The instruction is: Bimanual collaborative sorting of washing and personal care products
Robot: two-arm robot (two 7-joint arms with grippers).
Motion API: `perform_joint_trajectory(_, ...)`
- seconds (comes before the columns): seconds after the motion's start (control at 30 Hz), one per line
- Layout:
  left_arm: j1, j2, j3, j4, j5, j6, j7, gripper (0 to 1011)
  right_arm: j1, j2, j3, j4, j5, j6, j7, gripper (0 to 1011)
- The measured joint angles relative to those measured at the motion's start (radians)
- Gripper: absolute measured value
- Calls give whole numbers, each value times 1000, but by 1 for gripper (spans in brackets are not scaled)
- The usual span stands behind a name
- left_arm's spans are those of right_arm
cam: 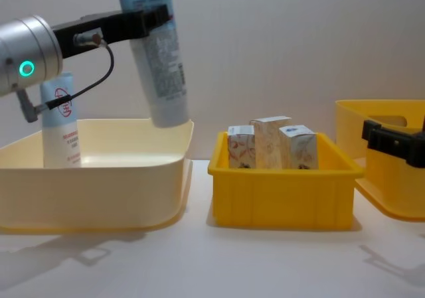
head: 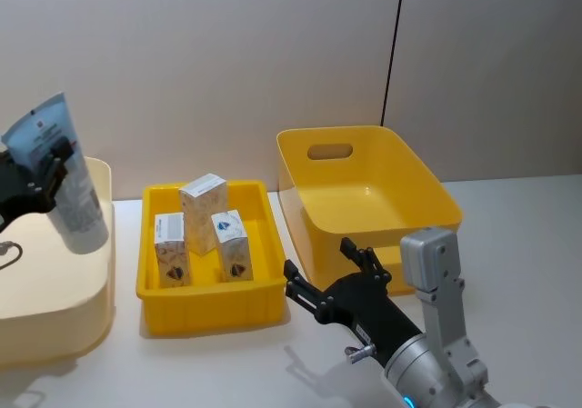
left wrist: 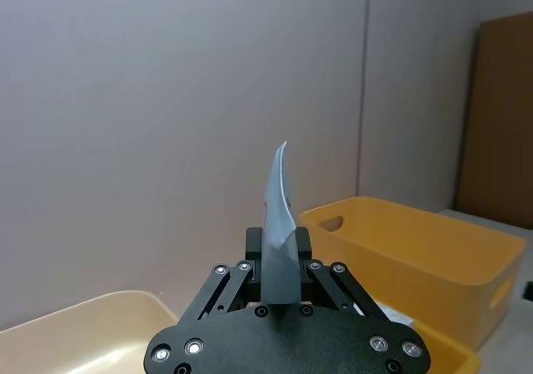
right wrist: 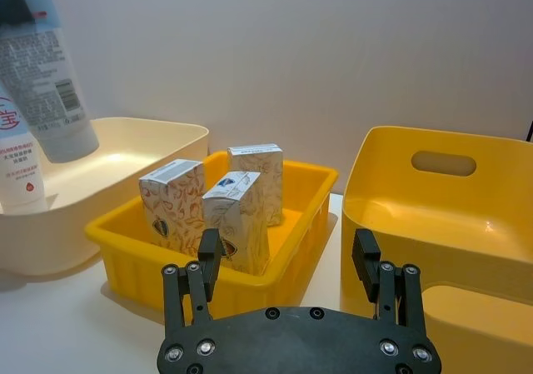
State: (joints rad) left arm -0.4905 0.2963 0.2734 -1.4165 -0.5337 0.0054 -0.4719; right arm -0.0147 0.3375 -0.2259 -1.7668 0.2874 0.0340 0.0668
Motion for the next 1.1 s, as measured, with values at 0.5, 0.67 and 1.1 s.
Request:
perform_joint_trajectory(0.5,-3,6,47,-34,-88,-2,-161,203,0,0,0,0,0,0,0,1001)
perform_joint_trajectory(0.67,-6,4,72,-39,-112,0,-216,203,0,0,0,0,0,0,0,1001)
perform_joint_trajectory(1.1,-13,-10,145,-46,-147,9,-322,203,0,0,0,-1,0,0,3,1001)
